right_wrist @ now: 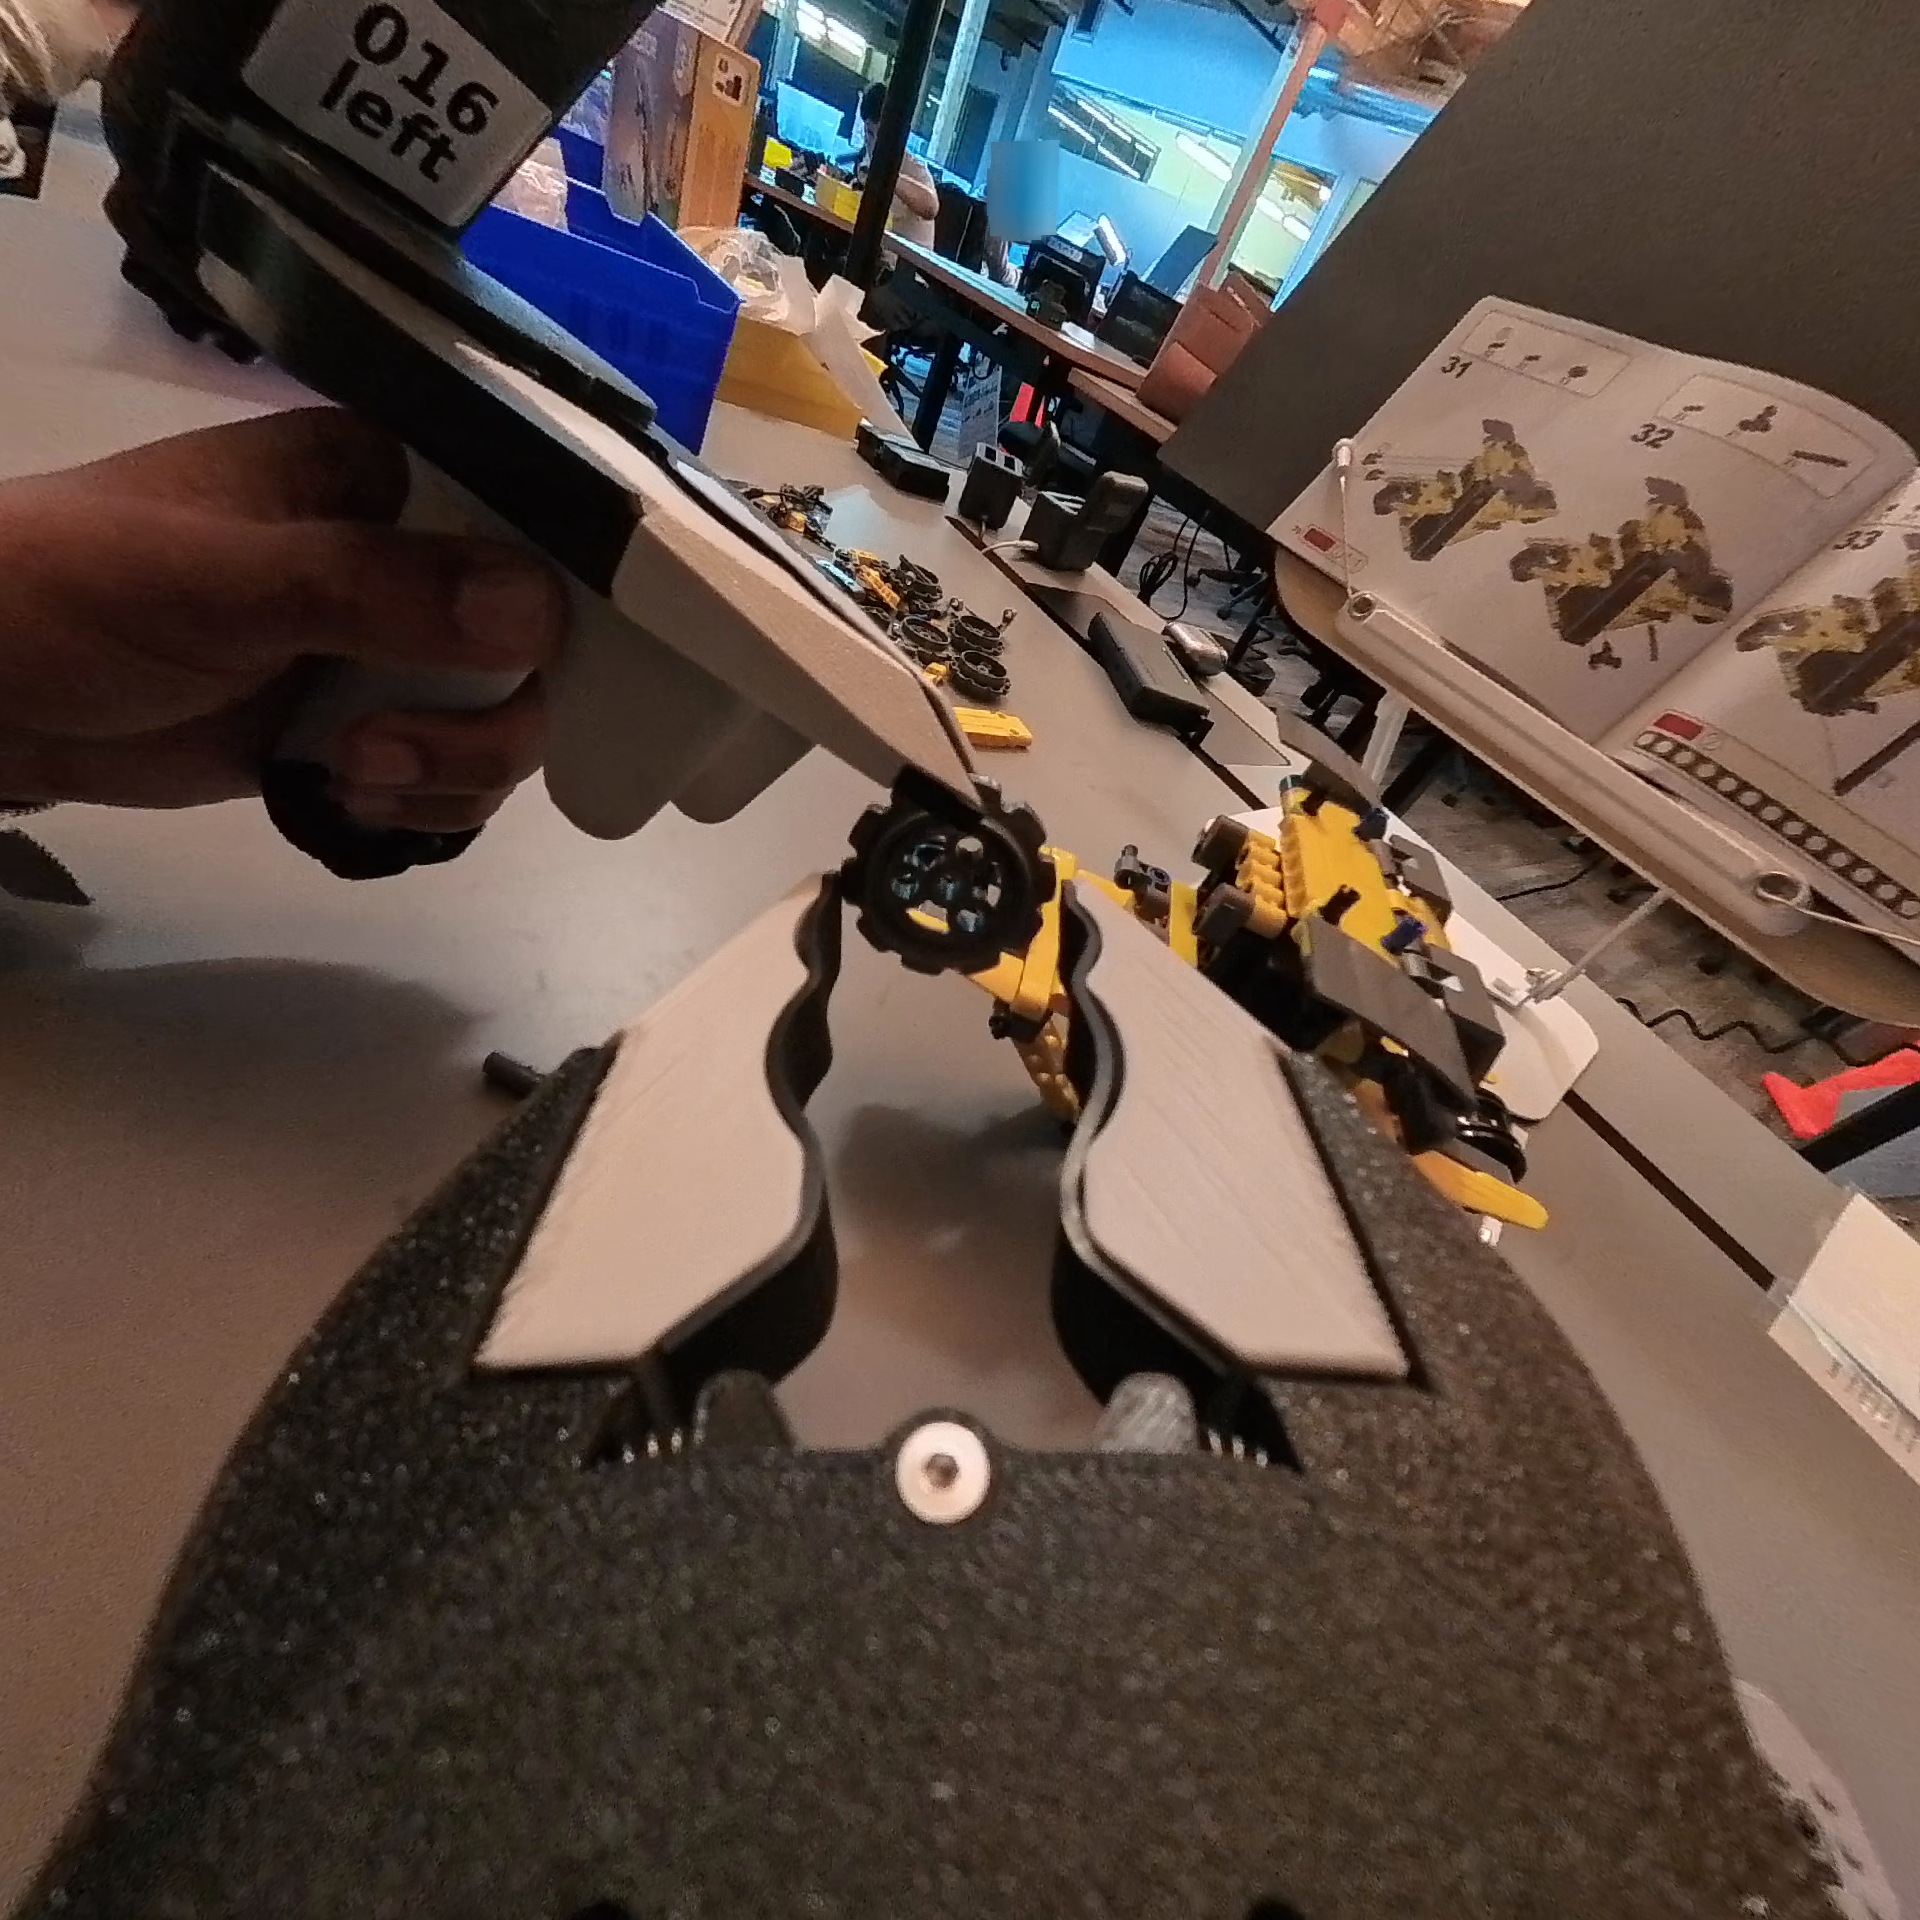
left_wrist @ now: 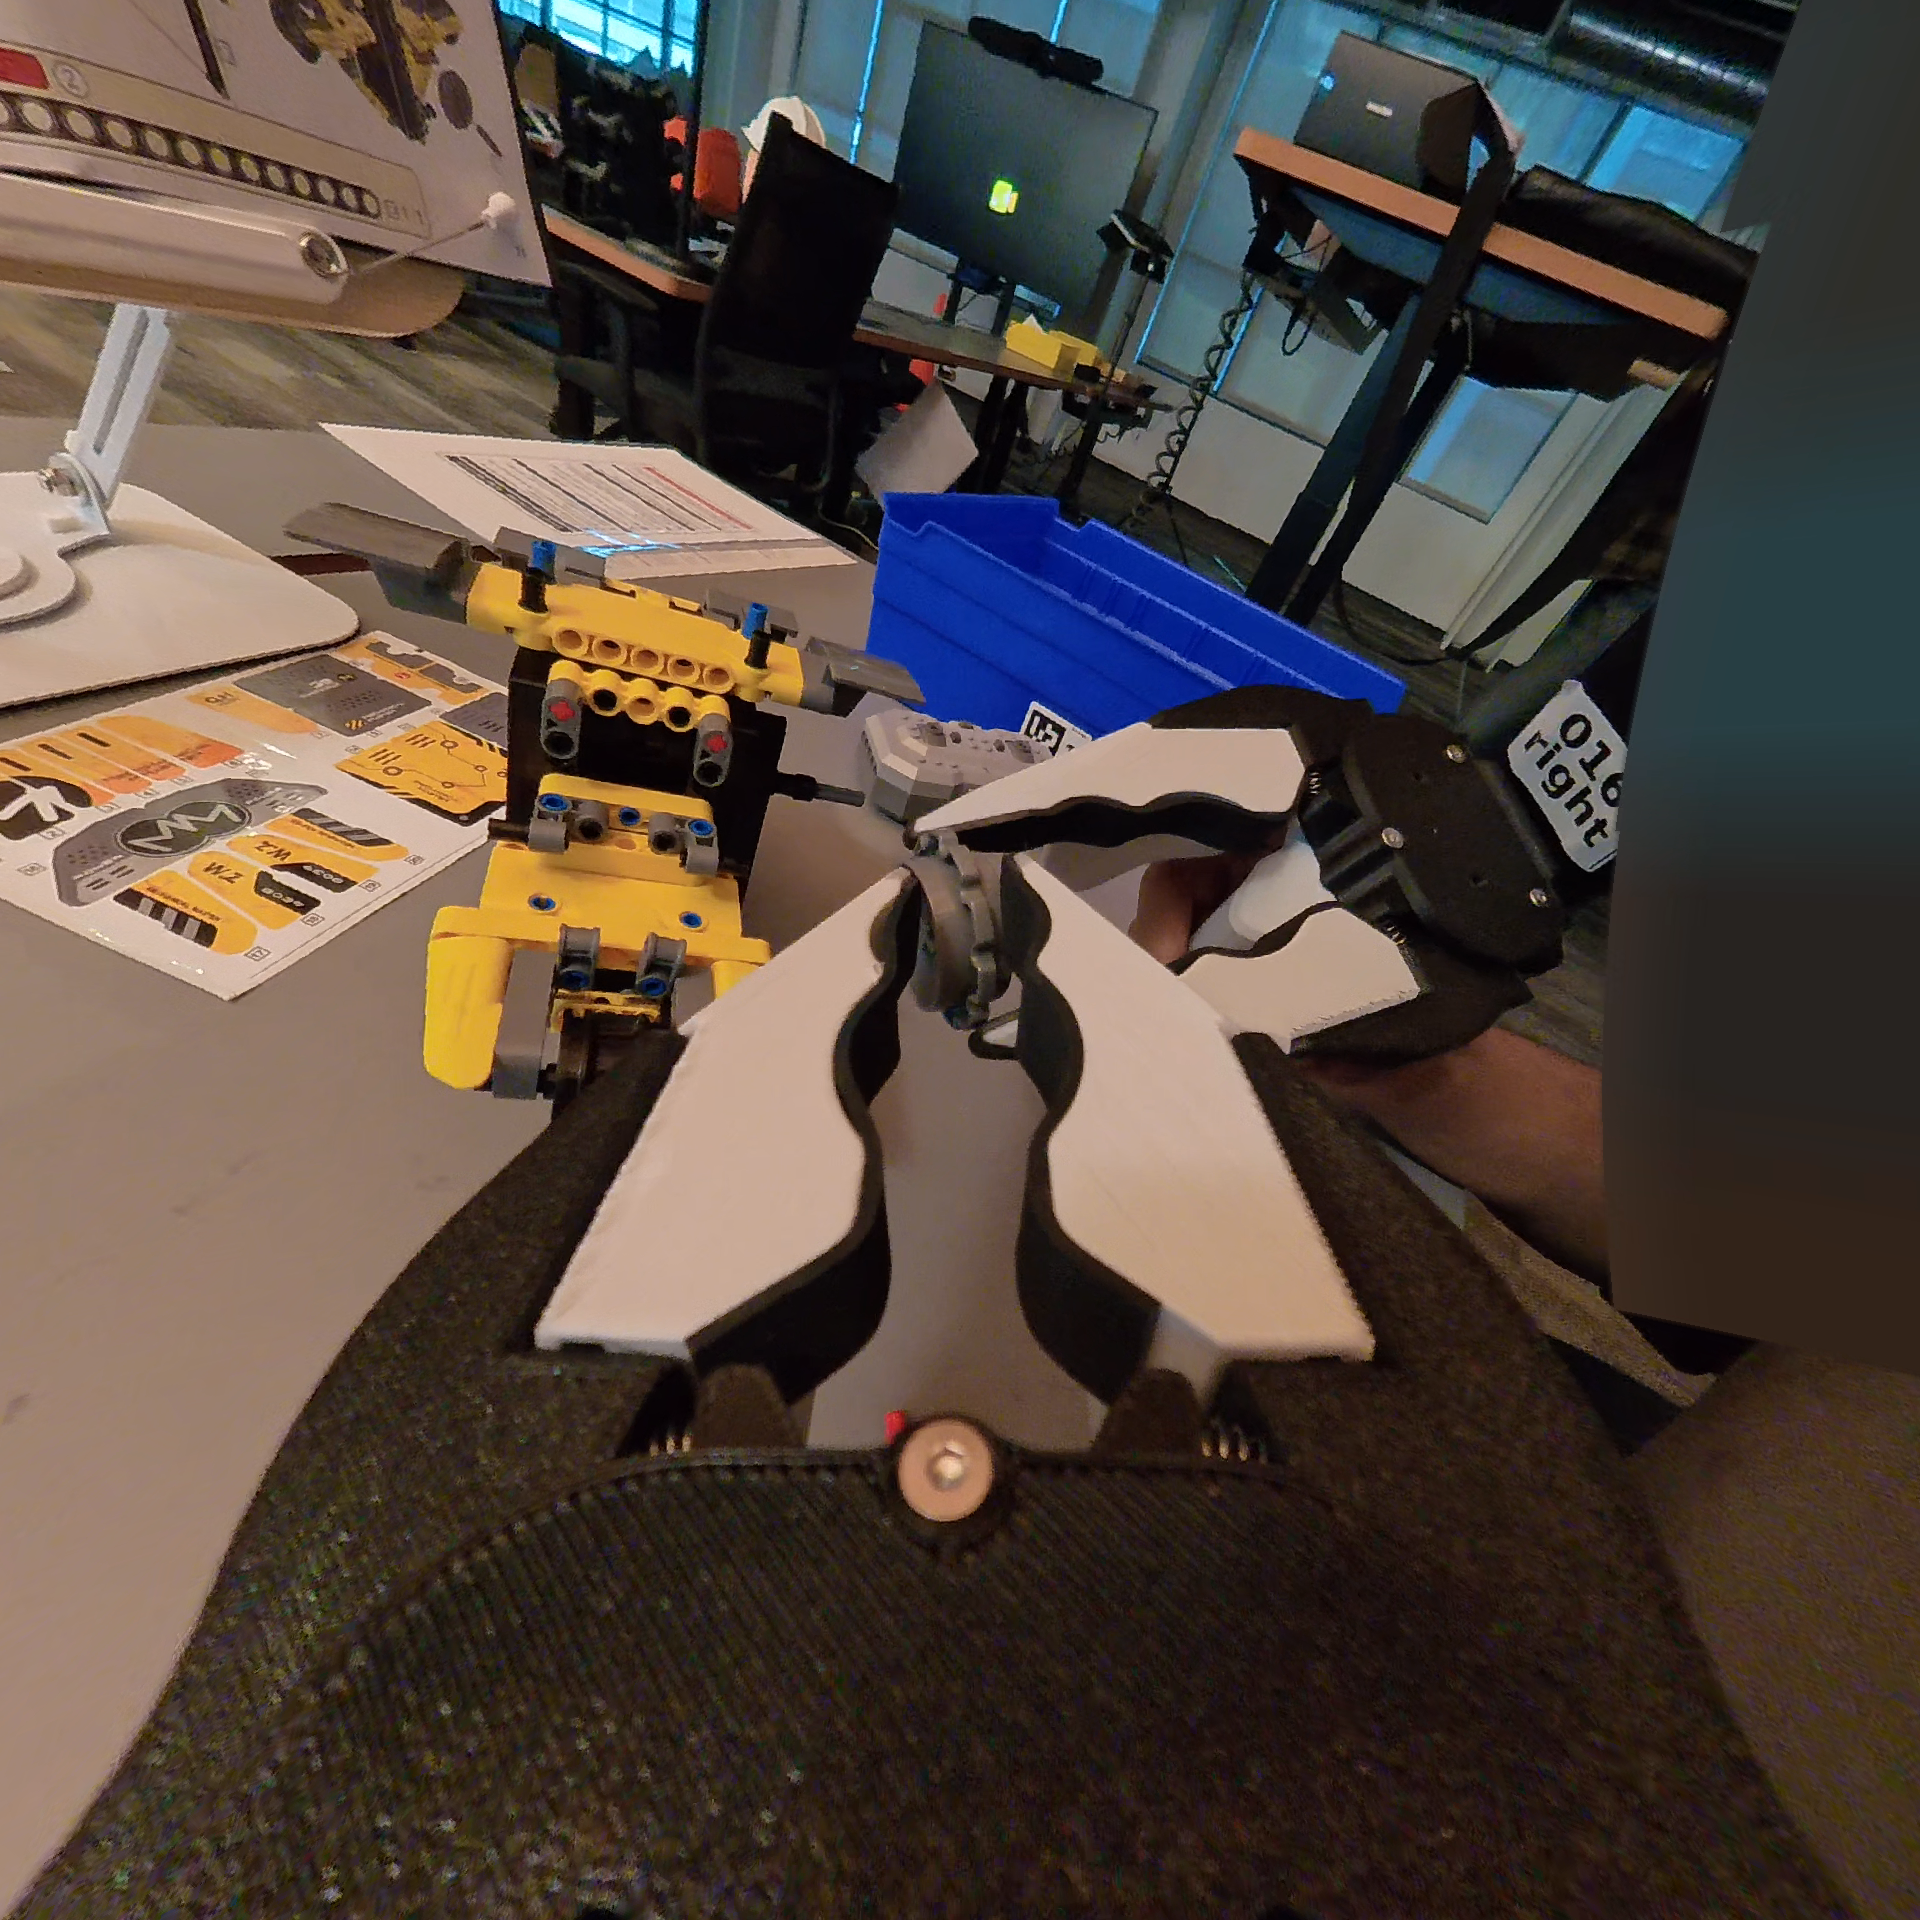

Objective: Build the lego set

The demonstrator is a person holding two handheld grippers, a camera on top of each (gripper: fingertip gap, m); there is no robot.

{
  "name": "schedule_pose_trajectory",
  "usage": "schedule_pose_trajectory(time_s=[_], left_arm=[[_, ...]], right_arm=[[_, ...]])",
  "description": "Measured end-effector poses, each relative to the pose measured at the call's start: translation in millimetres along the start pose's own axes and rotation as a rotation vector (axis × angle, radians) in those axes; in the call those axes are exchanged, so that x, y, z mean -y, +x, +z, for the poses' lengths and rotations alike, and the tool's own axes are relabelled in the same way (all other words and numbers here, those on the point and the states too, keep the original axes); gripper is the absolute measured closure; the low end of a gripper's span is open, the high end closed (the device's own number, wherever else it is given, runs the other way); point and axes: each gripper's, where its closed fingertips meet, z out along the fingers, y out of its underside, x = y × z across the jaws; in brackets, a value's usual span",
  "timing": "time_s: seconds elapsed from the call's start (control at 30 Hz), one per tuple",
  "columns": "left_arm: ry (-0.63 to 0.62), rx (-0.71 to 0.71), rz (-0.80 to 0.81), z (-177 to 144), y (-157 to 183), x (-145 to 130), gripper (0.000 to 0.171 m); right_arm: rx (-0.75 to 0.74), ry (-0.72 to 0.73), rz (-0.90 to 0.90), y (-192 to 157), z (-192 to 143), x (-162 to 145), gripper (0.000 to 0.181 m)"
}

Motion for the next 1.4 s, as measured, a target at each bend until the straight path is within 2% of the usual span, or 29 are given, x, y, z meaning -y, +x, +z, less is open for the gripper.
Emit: schedule_pose_trajectory(time_s=[0.33,0.57,0.7,0.8,0.83,0.93,1.07,1.13,1.23,1.3,1.4], left_arm=[[0.000,-0.024,-0.016,1,3,0,0.159],[0.051,0.021,-0.004,-7,-11,26,0.114],[-0.064,0.120,0.085,2,-36,27,0.094],[-0.245,0.177,0.110,17,-58,12,0.085],[-0.283,0.196,0.119,22,-65,10,0.083],[-0.362,0.233,0.146,35,-83,6,0.071],[-0.413,0.221,0.161,47,-87,4,0.063],[-0.434,0.211,0.172,51,-86,2,0.064],[-0.473,0.190,0.167,53,-86,-3,0.069],[-0.475,0.177,0.157,55,-87,-4,0.072],[-0.481,0.156,0.150,57,-87,-7,0.074]], right_arm=[[0.016,-0.009,0.021,1,-2,-1,0.141],[-0.025,0.053,0.139,25,-15,8,0.141],[-0.174,0.169,0.247,68,-41,19,0.141],[-0.416,0.125,0.424,122,-64,-11,0.141],[-0.445,0.107,0.502,132,-68,-24,0.141],[-0.380,0.168,0.739,137,-73,-38,0.141],[-0.258,0.121,0.869,108,-60,-52,0.141],[-0.199,0.004,0.814,88,-50,-62,0.141],[-0.316,-0.246,0.459,85,-49,-81,0.141],[-0.350,-0.285,0.292,83,-45,-77,0.141],[-0.267,-0.278,0.260,68,-31,-76,0.141]])
